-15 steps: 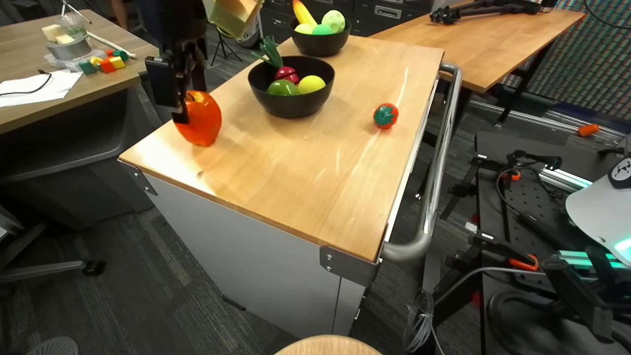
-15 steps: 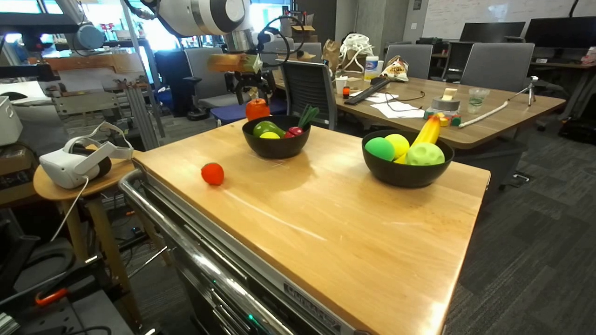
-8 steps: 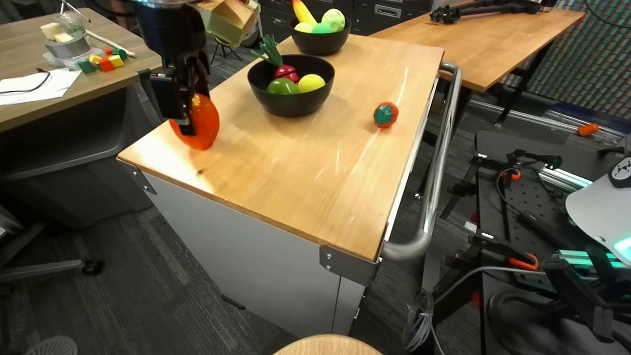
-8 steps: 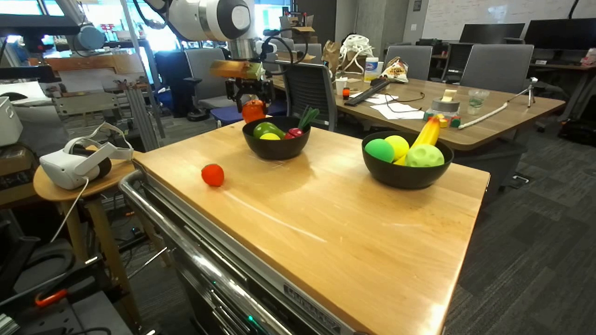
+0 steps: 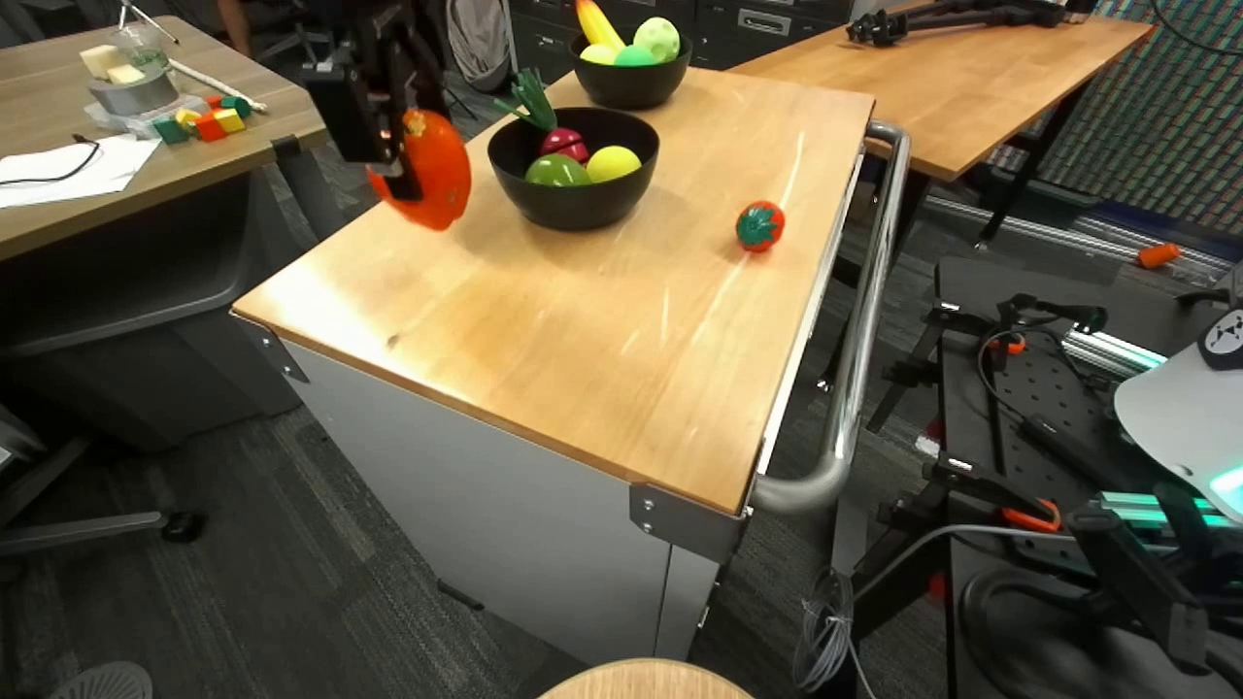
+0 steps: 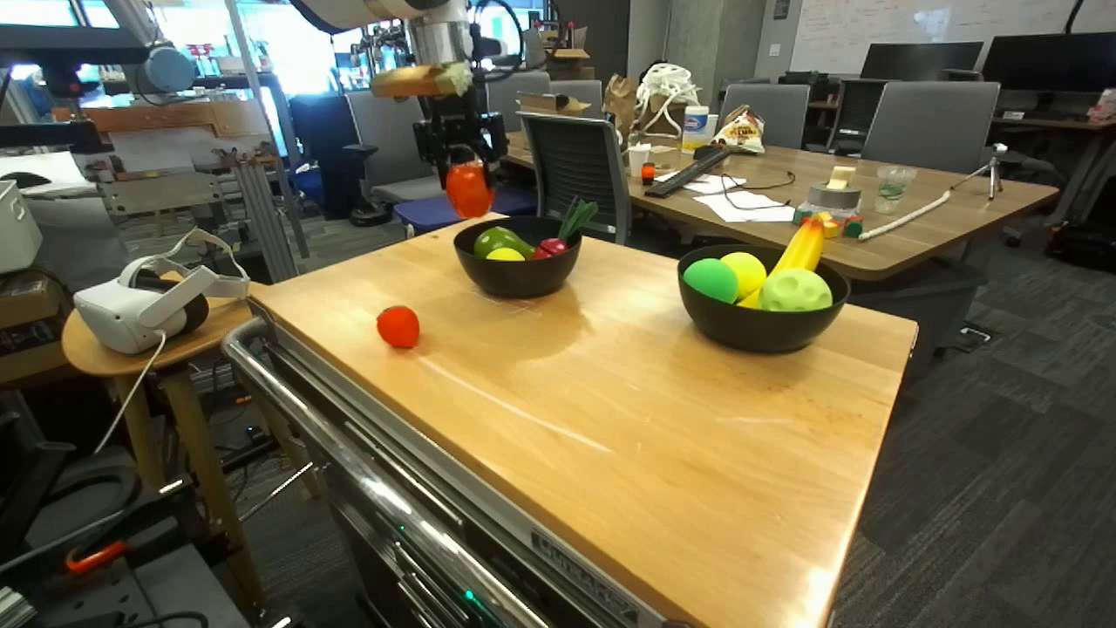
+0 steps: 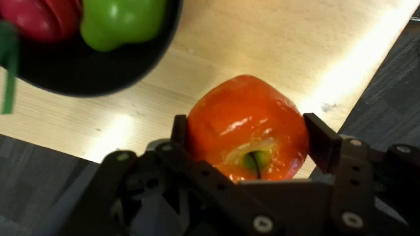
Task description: Pick up all the fruit plush toy from the table and put them in the two black bowl
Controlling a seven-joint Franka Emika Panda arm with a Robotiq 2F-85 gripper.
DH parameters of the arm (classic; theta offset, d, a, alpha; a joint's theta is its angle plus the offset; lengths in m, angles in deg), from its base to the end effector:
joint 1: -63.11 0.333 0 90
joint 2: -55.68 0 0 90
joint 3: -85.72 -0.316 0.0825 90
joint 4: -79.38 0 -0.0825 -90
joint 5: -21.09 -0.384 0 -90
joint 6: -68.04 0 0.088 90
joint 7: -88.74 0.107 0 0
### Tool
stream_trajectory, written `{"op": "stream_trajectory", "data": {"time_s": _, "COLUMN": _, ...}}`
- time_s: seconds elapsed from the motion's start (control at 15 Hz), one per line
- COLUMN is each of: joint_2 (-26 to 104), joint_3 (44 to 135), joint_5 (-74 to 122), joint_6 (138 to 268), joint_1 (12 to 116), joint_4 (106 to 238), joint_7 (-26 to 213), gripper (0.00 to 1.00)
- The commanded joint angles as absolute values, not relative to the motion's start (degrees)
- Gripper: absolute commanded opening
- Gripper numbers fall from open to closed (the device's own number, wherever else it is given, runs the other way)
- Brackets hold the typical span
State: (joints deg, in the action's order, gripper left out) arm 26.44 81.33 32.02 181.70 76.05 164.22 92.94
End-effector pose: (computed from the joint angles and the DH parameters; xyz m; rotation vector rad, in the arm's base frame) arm 0.6725 0.1884 0.3809 2.9728 0.4443 0.0307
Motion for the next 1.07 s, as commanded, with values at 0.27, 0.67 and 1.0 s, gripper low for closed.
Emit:
{"op": "stream_trajectory", "data": {"time_s": 0.27, "joint_2": 45.8, "joint_3": 82.0, "joint_5": 36.1, "joint_6": 168.8, "joint_1": 78.3, "joint_4": 179.7, "joint_7": 117.4, "gripper": 0.59}}
{"op": "stream_trajectory", "data": {"time_s": 0.67, "joint_2": 39.6, "joint_3": 82.8, "joint_5": 38.4, "joint_6": 165.7, "joint_1": 77.3, "joint_4": 177.1, "joint_7": 134.5, "gripper": 0.59}}
{"op": "stream_trajectory", "data": {"time_s": 1.0, "joint_2": 31.2, "joint_3": 86.0, "joint_5": 37.6, "joint_6": 160.9, "joint_1": 75.9, "joint_4": 169.4, "joint_7": 143.8, "gripper": 0.59}}
